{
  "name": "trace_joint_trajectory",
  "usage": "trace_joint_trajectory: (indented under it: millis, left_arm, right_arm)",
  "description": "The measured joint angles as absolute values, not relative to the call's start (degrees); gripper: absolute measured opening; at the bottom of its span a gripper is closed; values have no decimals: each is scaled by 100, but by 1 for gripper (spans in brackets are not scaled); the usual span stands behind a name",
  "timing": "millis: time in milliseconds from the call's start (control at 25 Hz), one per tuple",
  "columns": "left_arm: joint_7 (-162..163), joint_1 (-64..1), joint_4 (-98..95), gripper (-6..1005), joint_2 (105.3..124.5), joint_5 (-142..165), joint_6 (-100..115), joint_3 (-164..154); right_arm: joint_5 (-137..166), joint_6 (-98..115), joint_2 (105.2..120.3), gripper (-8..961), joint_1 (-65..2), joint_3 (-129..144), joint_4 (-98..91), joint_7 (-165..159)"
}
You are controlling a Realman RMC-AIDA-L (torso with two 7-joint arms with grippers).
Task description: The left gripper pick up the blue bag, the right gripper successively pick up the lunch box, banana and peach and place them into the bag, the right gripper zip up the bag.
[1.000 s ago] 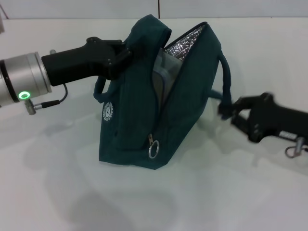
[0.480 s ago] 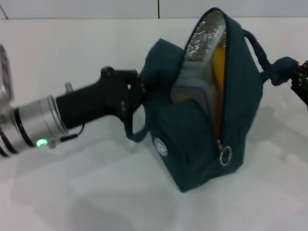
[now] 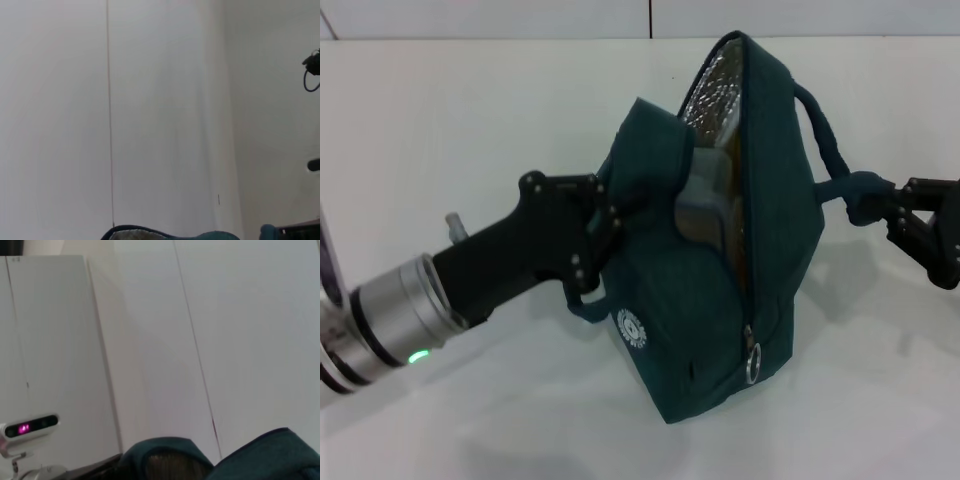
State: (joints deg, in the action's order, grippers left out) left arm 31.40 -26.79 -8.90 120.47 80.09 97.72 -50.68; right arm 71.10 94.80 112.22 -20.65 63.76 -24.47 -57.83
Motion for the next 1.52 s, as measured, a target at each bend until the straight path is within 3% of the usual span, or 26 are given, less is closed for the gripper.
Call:
trace_joint_trajectory:
  millis: [400, 480, 720, 1080, 1320, 1520]
  left_arm:
    - [2766, -2699, -656, 39, 12050, 8001, 9807, -5045]
    - [2764, -2703, -653, 39, 12050, 7958, 9789, -5041]
    - [2760, -2678, -635, 38, 12050, 7782, 9760, -5065]
    - [2684, -2652, -632, 38, 12050, 7777, 9755, -5073]
    - [2674, -2678, -632, 39, 12050, 7787, 9758, -5078]
    - [2673, -2690, -585, 38, 12047, 7786, 9786, -5080]
  right_arm:
    - [7031, 9630, 11214, 181, -1818, 6178, -2504, -5735]
    - [7027, 9662, 11249, 381, -1759, 6035, -2511, -5681]
    - [7028, 10299, 11361, 606, -1529, 5380, -2468, -5298]
    - [9136, 11488, 11124, 595, -1688, 5356, -2679, -5194]
    - [9985, 10154, 11501, 593, -2087, 5505, -2551, -5485]
    - [9848, 9523, 11569, 591, -2535, 5798, -2064, -5555]
